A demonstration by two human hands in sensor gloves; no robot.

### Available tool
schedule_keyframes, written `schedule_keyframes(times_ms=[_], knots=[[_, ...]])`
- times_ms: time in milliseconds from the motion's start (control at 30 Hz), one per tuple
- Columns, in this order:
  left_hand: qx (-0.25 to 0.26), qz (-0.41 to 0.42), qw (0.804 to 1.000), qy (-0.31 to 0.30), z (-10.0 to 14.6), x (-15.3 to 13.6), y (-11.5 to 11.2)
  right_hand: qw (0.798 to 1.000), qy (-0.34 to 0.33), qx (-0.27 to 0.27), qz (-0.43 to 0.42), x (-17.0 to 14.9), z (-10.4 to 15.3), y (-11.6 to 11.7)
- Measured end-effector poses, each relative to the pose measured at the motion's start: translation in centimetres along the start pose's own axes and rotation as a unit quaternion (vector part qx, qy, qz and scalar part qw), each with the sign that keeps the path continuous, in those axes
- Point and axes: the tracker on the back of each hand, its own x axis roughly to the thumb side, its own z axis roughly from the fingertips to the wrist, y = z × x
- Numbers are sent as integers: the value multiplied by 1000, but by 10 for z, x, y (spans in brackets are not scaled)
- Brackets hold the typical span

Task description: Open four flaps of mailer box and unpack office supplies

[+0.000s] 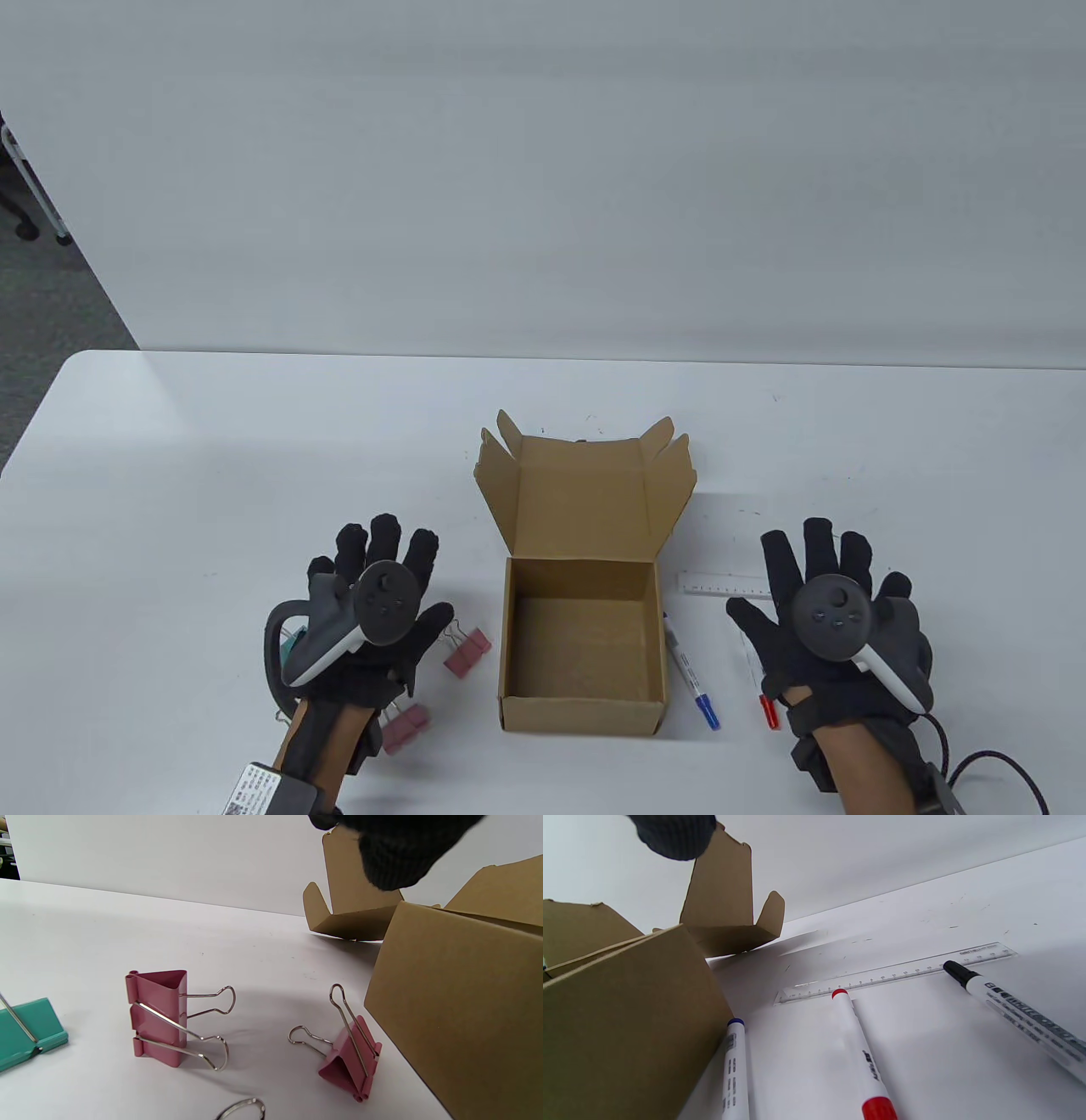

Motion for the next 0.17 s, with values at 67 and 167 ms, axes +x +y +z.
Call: schedule_keyframes(times_ms=[67,167], knots=[[-1,-3,1000,-1,2,0,-2,1000,-7,6,1,5,-1,5],[-4,-5,1000,-1,4,-1,-4,1000,-11,8,2,8,-2,9]])
